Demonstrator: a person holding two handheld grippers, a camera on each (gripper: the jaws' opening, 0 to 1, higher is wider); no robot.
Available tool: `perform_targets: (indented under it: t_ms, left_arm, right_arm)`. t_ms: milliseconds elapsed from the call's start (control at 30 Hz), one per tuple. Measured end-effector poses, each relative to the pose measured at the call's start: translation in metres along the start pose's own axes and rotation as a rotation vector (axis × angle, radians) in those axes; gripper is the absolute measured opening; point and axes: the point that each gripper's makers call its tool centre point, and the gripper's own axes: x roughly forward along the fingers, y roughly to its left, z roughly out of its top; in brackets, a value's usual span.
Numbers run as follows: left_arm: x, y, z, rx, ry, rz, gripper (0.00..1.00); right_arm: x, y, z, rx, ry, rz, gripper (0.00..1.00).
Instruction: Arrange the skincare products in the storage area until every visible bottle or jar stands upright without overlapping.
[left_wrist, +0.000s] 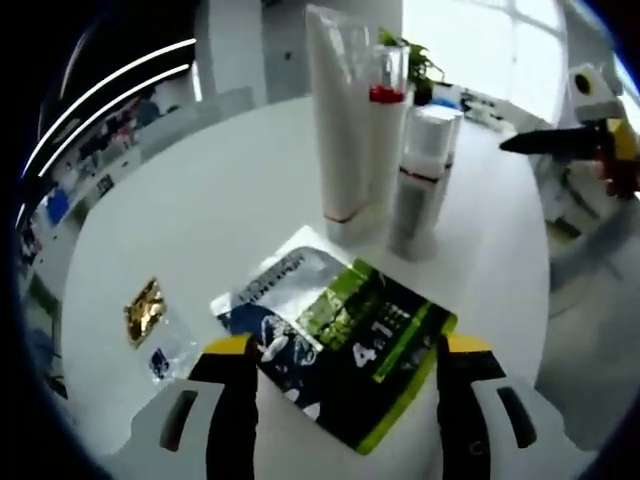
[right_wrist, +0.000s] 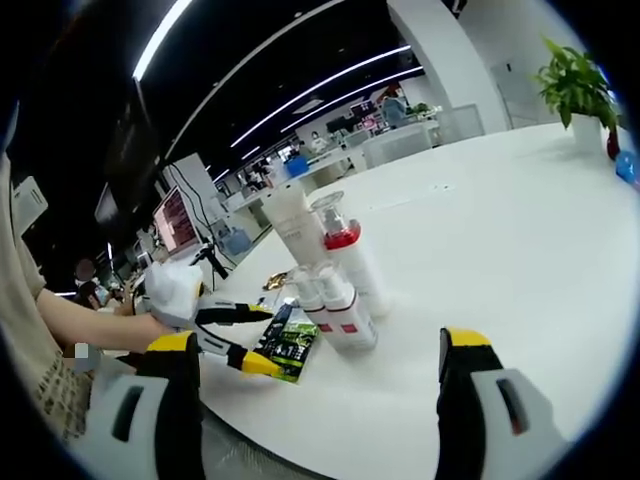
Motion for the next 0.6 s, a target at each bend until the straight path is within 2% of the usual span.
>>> perform_targets:
  t_ms: [133, 300, 600]
  left_arm:
    - [-0.008, 0.000, 0.001, -0.039, -0.018, 0.015, 0.83]
    - [-0.022, -0.003, -0.003, -0.077, -0.029, 0.022, 0.89]
    - [-0.051, -0.002, -0.003, -0.199, -0.113, 0.051, 0.97]
  right_arm:
    - [0.000, 0.002, 0.000, -0.021, 0.002, 0.000, 1.00]
    - [0.001, 0.004, 0.000, -0.043, 0.006, 0.005, 1.00]
    - [-0.003, 0.013, 0.004, -0.068, 0.000, 0.022, 1.00]
